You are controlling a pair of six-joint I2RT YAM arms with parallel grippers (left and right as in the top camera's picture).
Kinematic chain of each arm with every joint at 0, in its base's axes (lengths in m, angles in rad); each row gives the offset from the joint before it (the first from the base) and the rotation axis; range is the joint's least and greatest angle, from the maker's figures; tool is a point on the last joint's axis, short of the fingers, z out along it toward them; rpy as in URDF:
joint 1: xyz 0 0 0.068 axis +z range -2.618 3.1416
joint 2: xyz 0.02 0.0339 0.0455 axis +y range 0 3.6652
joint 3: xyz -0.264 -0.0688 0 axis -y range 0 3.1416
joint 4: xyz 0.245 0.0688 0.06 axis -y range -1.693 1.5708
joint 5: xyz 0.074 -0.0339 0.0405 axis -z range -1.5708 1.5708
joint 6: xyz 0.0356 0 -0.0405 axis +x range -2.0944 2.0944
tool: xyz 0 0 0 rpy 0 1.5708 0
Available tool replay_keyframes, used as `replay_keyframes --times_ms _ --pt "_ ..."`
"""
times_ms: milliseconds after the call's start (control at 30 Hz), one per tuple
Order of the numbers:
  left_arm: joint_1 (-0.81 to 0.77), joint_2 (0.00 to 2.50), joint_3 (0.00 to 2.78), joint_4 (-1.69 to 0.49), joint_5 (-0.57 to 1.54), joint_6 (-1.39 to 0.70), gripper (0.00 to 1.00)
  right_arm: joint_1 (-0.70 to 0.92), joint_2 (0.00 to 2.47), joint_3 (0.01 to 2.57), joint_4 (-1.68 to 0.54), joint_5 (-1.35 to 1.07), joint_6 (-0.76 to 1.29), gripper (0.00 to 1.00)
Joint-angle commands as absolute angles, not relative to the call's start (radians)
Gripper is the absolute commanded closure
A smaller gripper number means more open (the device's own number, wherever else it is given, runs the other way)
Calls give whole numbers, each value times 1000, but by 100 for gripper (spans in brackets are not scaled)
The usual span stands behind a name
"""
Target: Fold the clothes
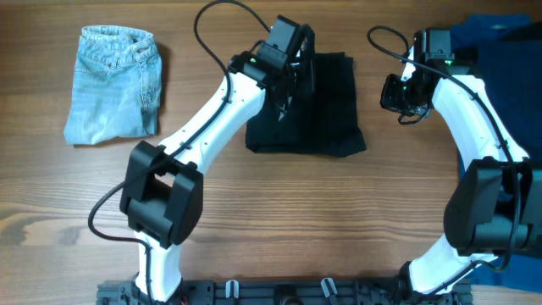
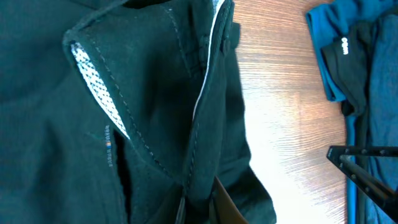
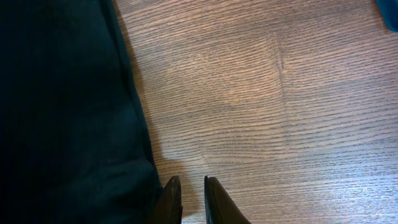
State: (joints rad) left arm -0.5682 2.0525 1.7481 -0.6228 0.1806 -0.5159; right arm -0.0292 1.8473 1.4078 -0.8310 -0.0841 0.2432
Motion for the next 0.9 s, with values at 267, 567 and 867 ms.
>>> replay_keyframes --times_ms 267,567,867 --pt "-626 2053 1774 -500 189 -522 37 -27 1849 1451 -884 -117 181 86" --pt "-500 2041 1774 -555 181 -455 52 -20 1794 1495 -956 -623 -35 85" --pt "-432 2061 1771 -597 139 -448 79 86 1797 1343 -850 -586 -50 96"
